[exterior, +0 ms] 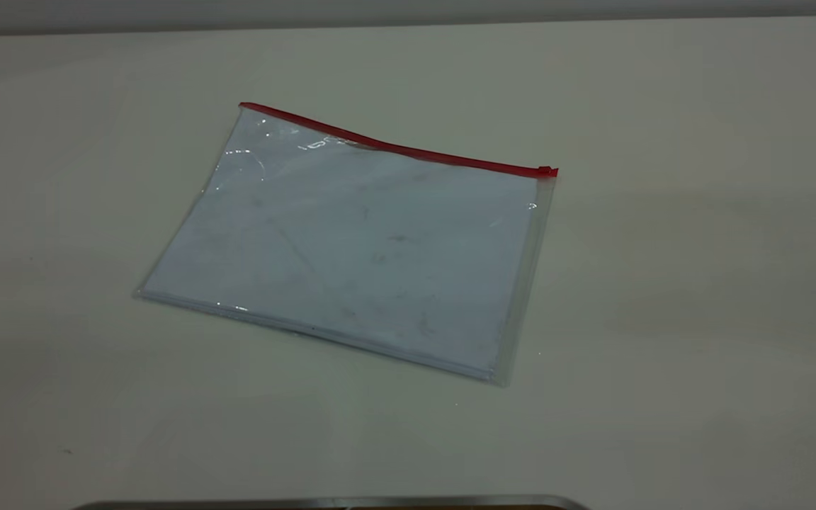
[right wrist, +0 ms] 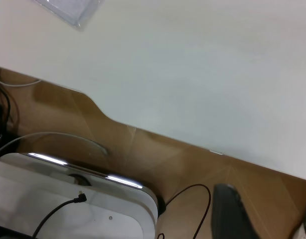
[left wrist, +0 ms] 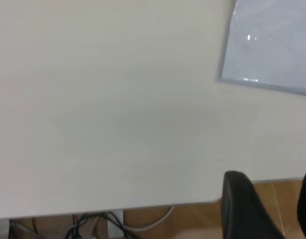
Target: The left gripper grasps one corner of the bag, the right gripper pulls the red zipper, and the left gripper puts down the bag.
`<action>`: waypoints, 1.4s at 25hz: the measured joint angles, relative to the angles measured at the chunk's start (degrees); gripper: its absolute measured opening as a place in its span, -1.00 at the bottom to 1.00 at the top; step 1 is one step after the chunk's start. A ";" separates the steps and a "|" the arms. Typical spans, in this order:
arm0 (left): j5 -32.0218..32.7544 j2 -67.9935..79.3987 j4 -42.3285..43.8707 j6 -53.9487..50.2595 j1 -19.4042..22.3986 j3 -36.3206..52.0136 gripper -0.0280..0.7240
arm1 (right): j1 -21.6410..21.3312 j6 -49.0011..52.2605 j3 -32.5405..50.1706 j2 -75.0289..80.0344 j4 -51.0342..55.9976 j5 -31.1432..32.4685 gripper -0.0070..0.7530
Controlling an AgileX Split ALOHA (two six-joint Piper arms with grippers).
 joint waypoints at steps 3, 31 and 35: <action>0.20 -0.93 -0.05 0.00 0.00 0.00 -0.04 | -3.02 0.00 0.06 -3.96 1.03 0.00 0.07; 0.74 -3.69 -0.54 -0.02 0.00 0.00 -0.04 | -12.90 0.00 0.24 -31.93 1.94 1.74 0.07; 0.74 -3.69 -0.54 -0.02 0.00 0.00 -0.04 | -12.90 0.00 0.24 -31.93 1.99 1.74 0.07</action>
